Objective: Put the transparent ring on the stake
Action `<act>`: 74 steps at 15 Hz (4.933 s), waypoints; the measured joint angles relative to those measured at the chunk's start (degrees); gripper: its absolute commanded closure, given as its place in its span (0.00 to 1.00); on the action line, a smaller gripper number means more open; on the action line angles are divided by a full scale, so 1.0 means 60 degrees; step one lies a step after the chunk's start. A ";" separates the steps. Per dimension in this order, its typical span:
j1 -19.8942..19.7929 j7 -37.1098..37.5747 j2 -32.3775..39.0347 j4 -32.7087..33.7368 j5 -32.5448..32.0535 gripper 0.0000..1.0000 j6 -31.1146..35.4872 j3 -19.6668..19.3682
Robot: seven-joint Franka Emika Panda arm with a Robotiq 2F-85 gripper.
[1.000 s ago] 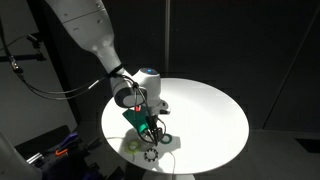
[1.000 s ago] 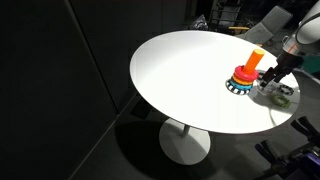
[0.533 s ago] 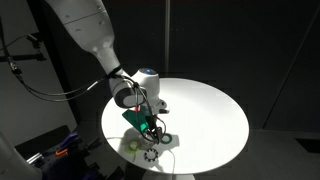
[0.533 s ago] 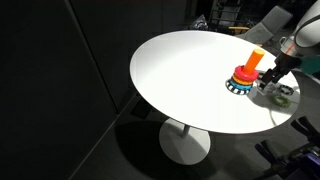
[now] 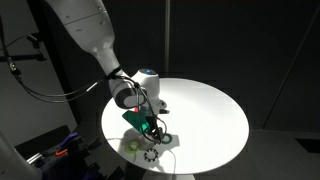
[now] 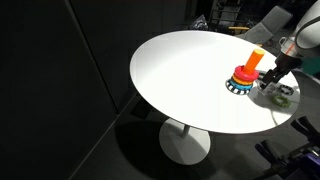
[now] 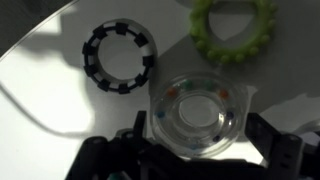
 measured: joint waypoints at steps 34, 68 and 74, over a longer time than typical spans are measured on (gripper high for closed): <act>0.0610 0.1017 -0.1573 0.0208 -0.0093 0.32 -0.0683 -0.0460; 0.1325 0.3575 0.0410 0.1288 -0.0303 0.00 -0.0823 -0.1283; 0.1643 0.3703 0.0698 0.1512 -0.0310 0.00 -0.0806 -0.1369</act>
